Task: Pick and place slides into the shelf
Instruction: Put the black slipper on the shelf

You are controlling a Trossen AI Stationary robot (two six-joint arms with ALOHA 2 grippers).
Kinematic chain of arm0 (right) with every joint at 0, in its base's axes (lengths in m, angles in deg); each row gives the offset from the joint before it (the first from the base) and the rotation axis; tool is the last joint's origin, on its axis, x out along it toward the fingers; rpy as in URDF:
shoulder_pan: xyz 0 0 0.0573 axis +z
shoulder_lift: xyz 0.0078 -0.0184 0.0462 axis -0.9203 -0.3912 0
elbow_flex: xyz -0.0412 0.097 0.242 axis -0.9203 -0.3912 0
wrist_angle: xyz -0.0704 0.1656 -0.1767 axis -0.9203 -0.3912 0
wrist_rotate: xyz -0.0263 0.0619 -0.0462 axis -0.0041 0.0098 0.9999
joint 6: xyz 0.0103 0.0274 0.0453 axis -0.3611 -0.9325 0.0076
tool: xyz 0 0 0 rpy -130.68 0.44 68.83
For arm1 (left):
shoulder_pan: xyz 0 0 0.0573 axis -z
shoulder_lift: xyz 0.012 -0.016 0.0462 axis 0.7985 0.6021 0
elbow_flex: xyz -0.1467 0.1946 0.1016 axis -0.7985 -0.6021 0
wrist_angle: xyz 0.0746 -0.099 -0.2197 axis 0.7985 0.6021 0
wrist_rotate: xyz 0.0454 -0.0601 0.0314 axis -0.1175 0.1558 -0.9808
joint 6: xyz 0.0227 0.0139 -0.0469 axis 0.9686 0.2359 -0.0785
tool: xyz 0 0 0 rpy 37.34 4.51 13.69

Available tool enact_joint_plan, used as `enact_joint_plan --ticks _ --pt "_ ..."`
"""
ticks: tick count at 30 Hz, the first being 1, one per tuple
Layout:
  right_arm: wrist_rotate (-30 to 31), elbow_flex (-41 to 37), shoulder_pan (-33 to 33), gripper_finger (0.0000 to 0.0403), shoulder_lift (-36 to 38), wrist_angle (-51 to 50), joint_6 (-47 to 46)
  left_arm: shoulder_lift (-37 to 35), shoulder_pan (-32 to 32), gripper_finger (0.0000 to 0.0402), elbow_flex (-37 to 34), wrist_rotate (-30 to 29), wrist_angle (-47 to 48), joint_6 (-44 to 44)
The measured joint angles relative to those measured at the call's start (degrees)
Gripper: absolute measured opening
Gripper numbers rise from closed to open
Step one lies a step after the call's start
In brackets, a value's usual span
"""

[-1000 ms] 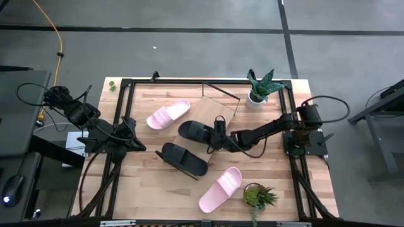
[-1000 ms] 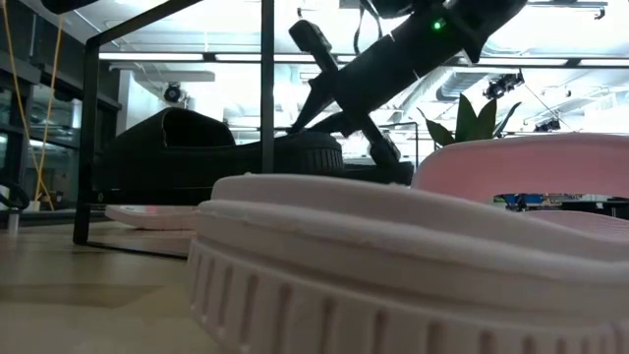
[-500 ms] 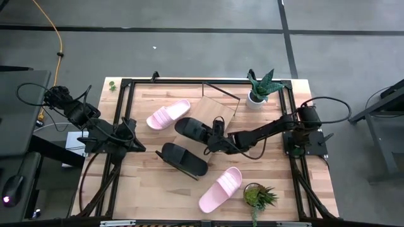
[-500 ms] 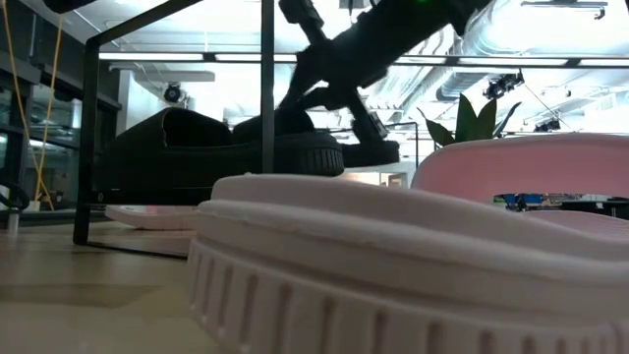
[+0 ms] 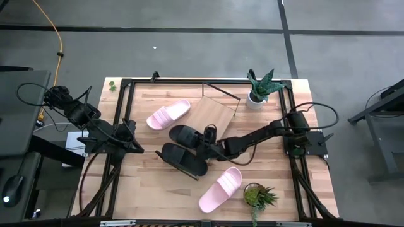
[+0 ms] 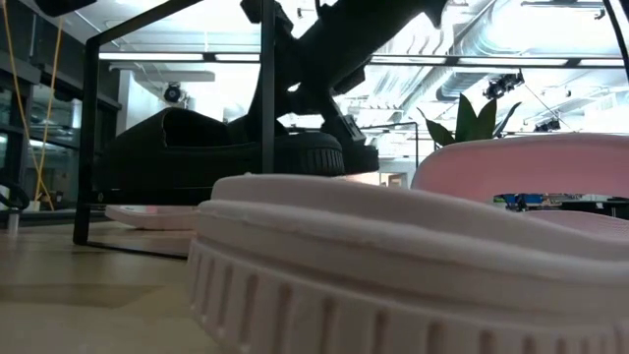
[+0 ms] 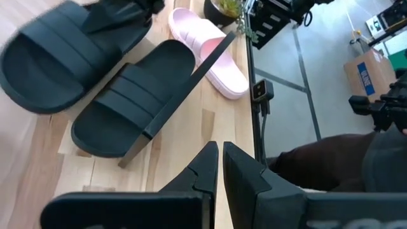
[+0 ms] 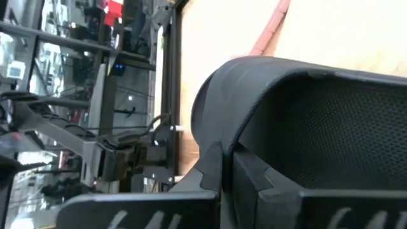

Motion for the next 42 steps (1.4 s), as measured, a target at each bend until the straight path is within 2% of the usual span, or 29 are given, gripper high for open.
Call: enact_joint_plan --ticks 13,39,42 --pt "3.0 1.9 2.5 0.0000 0.0 -8.3 -9.9 0.0 0.0 0.0014 0.0 0.2 0.9 1.8" --pt "0.9 1.9 2.6 0.0001 -2.3 -3.5 -10.7 0.0 0.0 0.0014 0.0 0.3 1.9 1.5" --pt "1.1 1.9 2.6 0.0017 -2.3 -2.9 -9.8 0.0 0.0 0.0014 0.0 0.3 1.9 1.6"
